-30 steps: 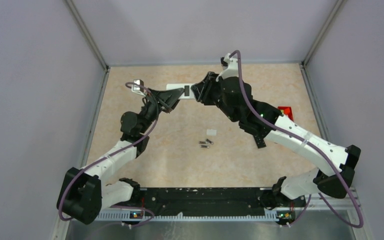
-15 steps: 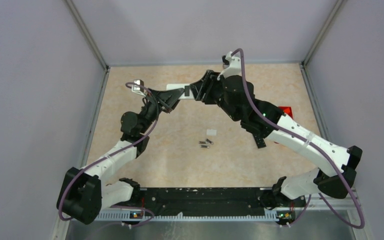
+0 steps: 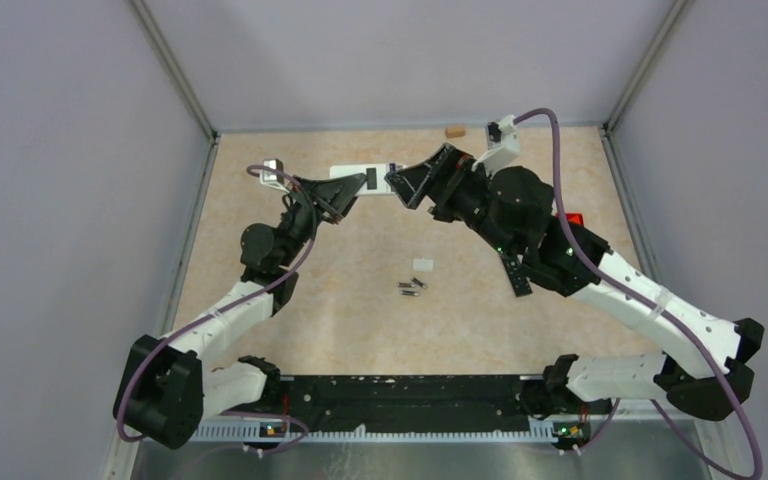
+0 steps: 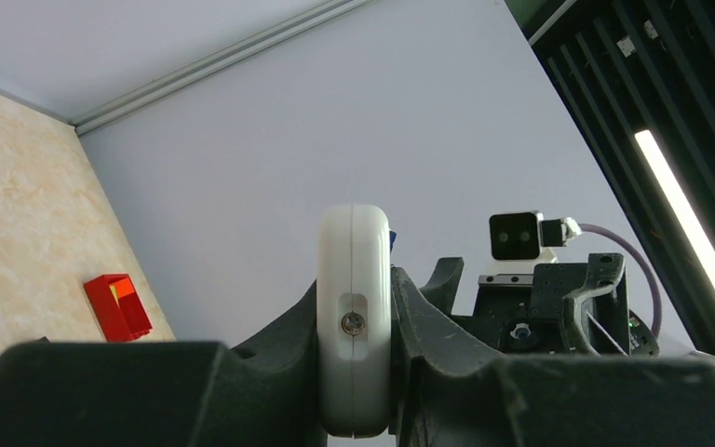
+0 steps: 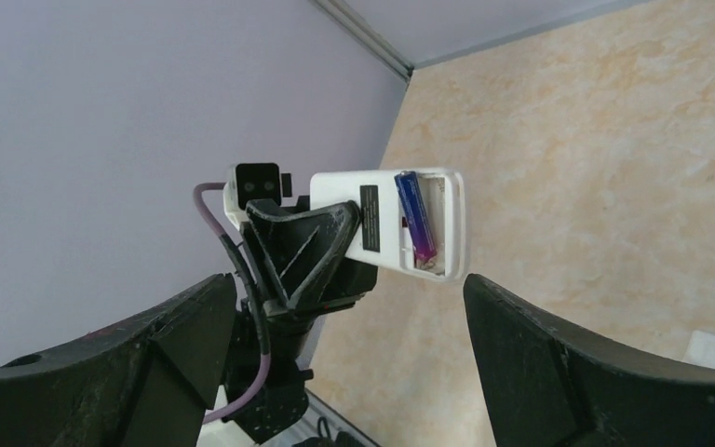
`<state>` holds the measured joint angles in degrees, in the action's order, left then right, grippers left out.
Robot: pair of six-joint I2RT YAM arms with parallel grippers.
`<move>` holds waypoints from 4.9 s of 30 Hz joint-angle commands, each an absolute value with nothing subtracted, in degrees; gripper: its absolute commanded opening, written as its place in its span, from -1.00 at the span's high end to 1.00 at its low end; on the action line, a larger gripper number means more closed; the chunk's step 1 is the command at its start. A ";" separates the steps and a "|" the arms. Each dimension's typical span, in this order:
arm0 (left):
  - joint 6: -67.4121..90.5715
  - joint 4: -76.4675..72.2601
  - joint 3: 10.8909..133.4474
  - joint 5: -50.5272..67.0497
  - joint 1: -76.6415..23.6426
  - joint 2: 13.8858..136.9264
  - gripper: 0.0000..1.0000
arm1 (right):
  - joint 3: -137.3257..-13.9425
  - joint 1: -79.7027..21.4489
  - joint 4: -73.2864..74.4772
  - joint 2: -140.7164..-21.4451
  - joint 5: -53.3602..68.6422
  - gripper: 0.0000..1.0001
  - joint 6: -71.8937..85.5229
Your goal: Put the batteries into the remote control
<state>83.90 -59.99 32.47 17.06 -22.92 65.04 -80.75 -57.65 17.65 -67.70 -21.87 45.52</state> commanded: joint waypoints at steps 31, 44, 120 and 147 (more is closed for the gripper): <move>80.62 -66.08 31.69 18.40 -22.94 61.79 1.00 | -63.53 -56.12 -10.13 -68.03 -20.90 -0.92 90.00; 81.00 -72.40 29.73 19.54 -22.91 62.56 1.00 | -63.74 -55.12 -12.01 -70.31 -19.97 -0.75 92.47; 80.25 -62.00 33.66 15.10 -22.94 58.74 1.00 | -60.09 -51.04 -15.70 -72.52 -5.96 0.66 93.96; 83.91 -60.13 37.01 15.66 -22.37 55.23 1.00 | -57.24 -47.62 -8.40 -70.71 4.42 0.54 72.43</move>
